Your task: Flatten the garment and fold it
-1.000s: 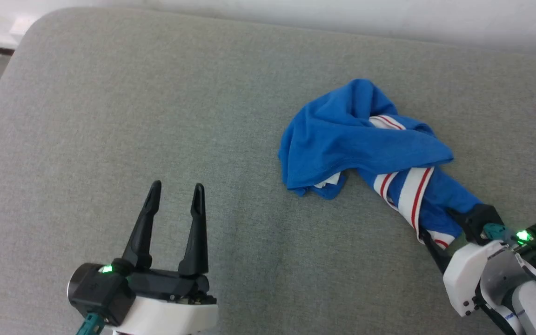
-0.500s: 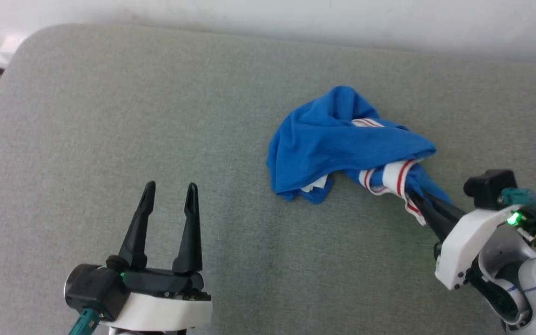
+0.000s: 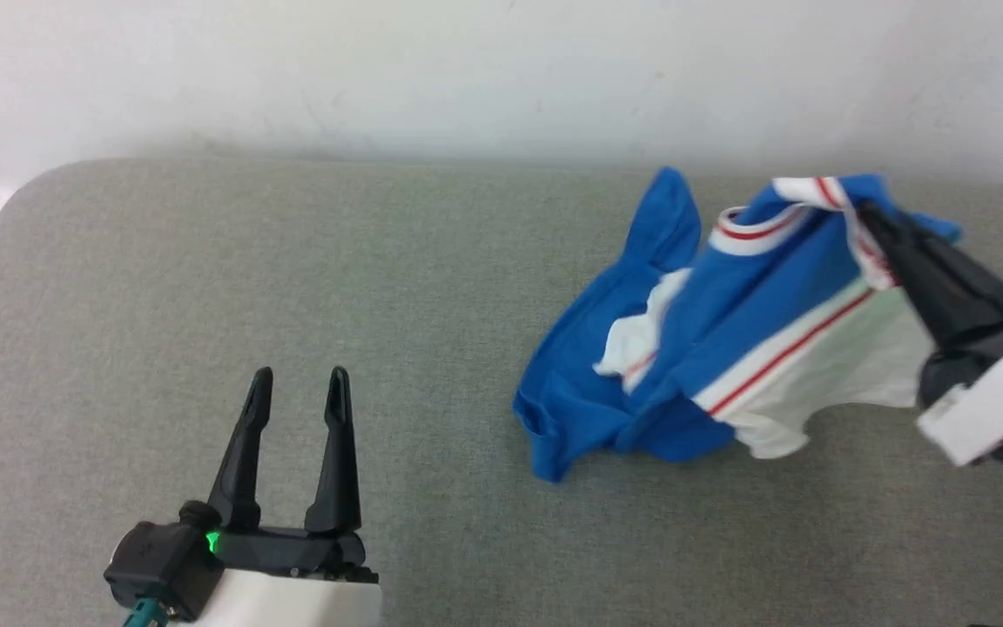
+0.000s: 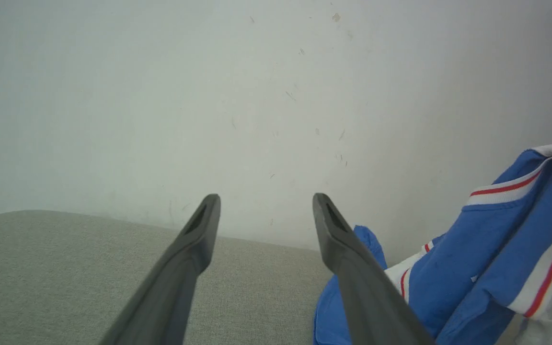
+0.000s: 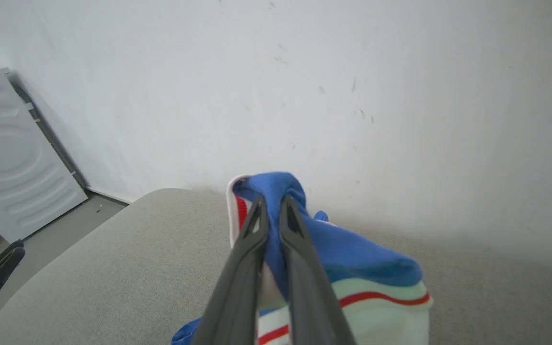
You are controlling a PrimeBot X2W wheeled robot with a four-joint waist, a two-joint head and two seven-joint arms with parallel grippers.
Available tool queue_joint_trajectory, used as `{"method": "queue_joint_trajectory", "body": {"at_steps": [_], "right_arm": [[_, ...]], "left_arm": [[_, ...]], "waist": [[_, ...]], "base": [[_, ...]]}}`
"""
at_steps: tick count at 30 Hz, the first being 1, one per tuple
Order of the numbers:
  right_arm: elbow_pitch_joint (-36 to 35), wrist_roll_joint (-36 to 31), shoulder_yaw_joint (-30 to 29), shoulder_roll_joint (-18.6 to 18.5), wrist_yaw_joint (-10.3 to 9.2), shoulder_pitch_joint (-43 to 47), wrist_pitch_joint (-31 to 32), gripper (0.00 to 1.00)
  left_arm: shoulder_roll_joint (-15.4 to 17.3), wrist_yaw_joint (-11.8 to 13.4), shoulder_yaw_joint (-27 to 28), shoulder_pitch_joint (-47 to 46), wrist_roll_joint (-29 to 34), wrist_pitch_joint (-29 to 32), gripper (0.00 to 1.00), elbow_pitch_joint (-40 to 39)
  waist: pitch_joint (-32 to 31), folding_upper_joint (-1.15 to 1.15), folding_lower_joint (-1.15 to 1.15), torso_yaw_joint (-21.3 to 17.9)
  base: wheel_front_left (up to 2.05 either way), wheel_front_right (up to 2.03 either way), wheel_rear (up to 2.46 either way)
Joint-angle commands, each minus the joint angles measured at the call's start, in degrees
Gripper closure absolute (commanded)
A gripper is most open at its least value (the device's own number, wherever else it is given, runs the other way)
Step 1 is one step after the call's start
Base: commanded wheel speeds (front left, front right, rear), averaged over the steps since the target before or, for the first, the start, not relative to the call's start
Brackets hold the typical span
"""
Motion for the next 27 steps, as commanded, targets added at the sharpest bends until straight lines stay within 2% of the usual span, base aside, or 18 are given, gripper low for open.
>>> {"method": "queue_joint_trajectory", "body": {"at_steps": [1, 6, 9, 14, 15, 16, 17, 22, 27], "right_arm": [[-0.5, -0.2, -2.9, 1.1, -0.10, 0.6, 1.7, 1.00], [3.1, -7.2, -13.5, 2.7, -0.10, 5.9, 5.5, 1.00], [7.6, -14.7, -18.2, 2.1, -0.10, 9.0, 3.8, 1.00], [16.5, -22.6, -24.5, 4.2, -0.10, 10.6, -0.6, 1.00], [18.1, -24.1, -24.6, 4.0, -0.10, 11.0, -1.2, 0.78], [19.4, -25.3, -24.8, 4.0, -0.10, 11.2, -1.9, 0.34], [20.6, -26.0, -25.6, 4.5, -0.10, 11.0, -3.0, 0.00], [22.2, -27.4, -23.0, 4.2, -0.10, 10.0, -7.7, 0.00], [16.1, -23.7, -14.9, 3.6, -0.10, 7.4, -9.3, 0.00]], "left_arm": [[-0.2, -0.2, 0.0, 0.7, -0.6, -0.3, 0.00, -0.1], [-0.2, -0.5, -1.1, 0.0, -0.7, -0.3, 0.00, 0.1], [-0.2, -0.6, -1.5, -0.8, -0.5, -0.3, 0.00, 0.3], [-0.2, -1.0, -2.0, -2.1, 0.2, -0.3, 0.00, 0.8], [-0.2, -1.0, -2.1, -2.3, 0.2, -0.3, 0.00, 1.0], [-0.2, -1.1, -2.2, -2.4, 0.3, -0.3, 0.00, 1.2], [-0.2, -1.1, -2.3, -2.6, 0.4, -0.3, 0.00, 1.4], [-0.2, -1.2, -2.8, -2.6, 0.3, -0.3, 0.00, 2.4], [-0.2, -1.6, -3.0, -2.2, 0.5, -0.3, 0.00, 2.9]], "waist": [[-0.7, 0.00, 0.01, -0.9], [1.2, 0.00, 0.01, 0.0], [2.7, 0.00, 0.01, 0.9], [4.3, 0.00, 0.01, 2.0], [4.4, 0.00, 0.01, 2.1], [4.5, 0.00, 0.01, 2.2], [4.5, 0.00, 0.01, 2.3], [3.1, 0.00, 0.01, 2.5], [1.5, 0.00, 0.01, 2.8]], "base": [[0.00, 0.00, 0.00], [0.00, 0.00, 0.00], [0.00, 0.00, 0.00], [0.00, 0.00, 0.00], [0.00, 0.00, 0.00], [0.00, 0.00, 0.00], [0.00, 0.00, 0.00], [0.00, 0.00, 0.00], [0.00, 0.00, 0.00]]}}
